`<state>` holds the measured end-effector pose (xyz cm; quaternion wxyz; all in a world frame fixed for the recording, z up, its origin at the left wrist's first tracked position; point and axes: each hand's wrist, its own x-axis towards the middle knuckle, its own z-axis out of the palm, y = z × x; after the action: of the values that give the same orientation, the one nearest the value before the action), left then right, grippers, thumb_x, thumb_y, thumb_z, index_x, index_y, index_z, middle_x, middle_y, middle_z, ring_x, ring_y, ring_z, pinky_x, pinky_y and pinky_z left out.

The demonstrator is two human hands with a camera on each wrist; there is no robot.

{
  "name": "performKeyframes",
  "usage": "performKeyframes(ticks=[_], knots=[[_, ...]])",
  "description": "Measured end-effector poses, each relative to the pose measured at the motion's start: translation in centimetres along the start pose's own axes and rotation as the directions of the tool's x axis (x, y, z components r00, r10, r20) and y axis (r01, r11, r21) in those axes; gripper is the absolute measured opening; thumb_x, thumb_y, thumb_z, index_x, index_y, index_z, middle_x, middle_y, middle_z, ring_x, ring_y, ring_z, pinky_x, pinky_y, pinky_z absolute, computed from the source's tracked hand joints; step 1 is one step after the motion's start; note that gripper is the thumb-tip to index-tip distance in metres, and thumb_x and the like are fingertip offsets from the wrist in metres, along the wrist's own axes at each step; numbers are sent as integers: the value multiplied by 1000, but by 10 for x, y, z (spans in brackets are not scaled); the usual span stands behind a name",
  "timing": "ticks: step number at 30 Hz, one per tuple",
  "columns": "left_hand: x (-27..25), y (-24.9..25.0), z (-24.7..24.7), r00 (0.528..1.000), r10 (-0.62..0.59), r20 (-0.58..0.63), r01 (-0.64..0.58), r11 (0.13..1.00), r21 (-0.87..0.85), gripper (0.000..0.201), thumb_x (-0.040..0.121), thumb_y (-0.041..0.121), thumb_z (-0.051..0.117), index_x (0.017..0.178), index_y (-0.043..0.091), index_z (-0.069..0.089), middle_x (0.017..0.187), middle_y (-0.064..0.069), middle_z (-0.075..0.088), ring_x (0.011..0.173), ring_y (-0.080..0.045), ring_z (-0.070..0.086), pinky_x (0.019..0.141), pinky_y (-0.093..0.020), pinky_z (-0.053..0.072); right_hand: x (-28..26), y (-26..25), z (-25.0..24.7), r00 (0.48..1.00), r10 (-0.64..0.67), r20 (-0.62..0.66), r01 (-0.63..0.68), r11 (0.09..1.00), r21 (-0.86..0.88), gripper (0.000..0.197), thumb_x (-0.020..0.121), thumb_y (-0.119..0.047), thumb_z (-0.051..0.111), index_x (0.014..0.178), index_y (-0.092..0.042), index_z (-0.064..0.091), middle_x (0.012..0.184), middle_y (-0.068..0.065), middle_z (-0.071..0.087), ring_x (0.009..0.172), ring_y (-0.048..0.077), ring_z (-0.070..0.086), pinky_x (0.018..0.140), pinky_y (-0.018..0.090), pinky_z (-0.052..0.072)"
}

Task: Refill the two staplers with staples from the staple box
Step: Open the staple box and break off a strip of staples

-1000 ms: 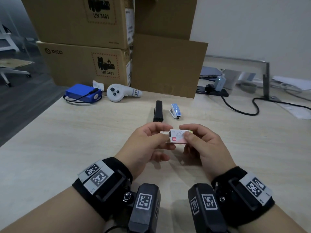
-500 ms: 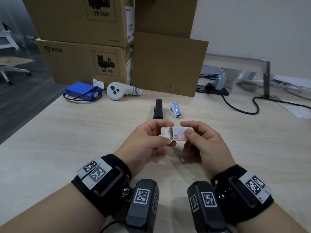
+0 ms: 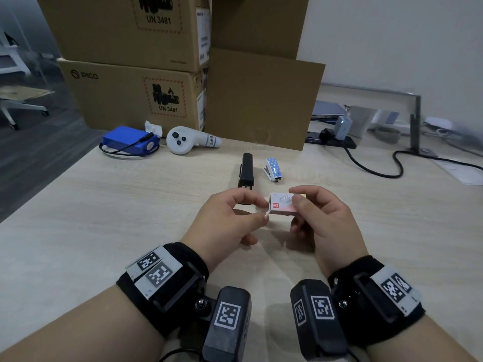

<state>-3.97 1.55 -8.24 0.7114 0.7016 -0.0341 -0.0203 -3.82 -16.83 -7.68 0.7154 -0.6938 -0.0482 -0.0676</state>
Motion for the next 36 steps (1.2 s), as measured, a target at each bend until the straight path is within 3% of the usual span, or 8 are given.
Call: performKeyframes(ticks=[7,10,14,17,20,27,32,36], knots=[[3,-3,2,998,-65,1,65,997,-48,8,87,17,75,86,21,82,77,-4,78,74,-26,69,59,-32,54,-2,-2,-1,990,-137,14,138,988,-69,18,95,-8,62,101,-21,73,74,7,57,55,18,58,54,30,49],[3,-3,1,998,-69,12,69,997,-43,9,89,19,74,91,18,82,79,-5,77,71,-22,68,57,-29,53,-3,-3,0,984,-177,32,179,980,-93,22,94,-7,65,100,-25,75,72,5,56,56,17,59,54,29,51],[5,-4,1,997,-70,16,71,996,-45,12,84,23,75,92,19,83,86,-10,78,73,-25,66,60,-30,53,-3,-2,1,980,-191,56,196,974,-117,22,89,-13,68,101,-30,75,80,21,65,57,15,60,54,31,52],[6,-5,1,998,-69,-6,69,996,-50,15,80,22,77,92,16,83,94,-14,79,75,-24,67,61,-33,54,-2,-1,0,982,-175,67,184,970,-160,27,92,-6,67,103,-29,74,84,16,70,61,14,62,55,31,53],[7,-5,1,997,-74,-11,74,996,-50,10,81,17,79,88,11,82,93,-2,79,73,-23,68,59,-32,55,-3,-1,1,987,-148,69,158,973,-169,25,91,-5,67,102,-26,73,81,10,73,64,13,65,55,29,55],[7,-6,1,997,-71,-43,70,997,-35,13,78,22,78,83,10,79,95,0,80,88,-46,73,66,-43,57,-3,-4,2,994,-106,35,110,983,-149,20,92,-6,66,103,-21,72,82,18,70,65,13,66,53,29,56],[6,-3,2,996,-71,-56,71,997,-9,16,71,26,76,81,14,79,87,-11,79,74,-32,72,63,-38,58,-3,-5,2,996,-77,45,83,987,-140,19,93,-6,65,104,-20,72,80,12,71,66,15,67,53,30,57],[5,-2,2,994,-89,-69,89,996,-9,13,72,25,79,78,14,77,81,-6,78,65,-26,68,67,-42,58,-3,-5,2,997,-71,32,75,987,-145,18,94,-7,64,104,-19,72,78,12,70,66,15,66,53,29,56]])
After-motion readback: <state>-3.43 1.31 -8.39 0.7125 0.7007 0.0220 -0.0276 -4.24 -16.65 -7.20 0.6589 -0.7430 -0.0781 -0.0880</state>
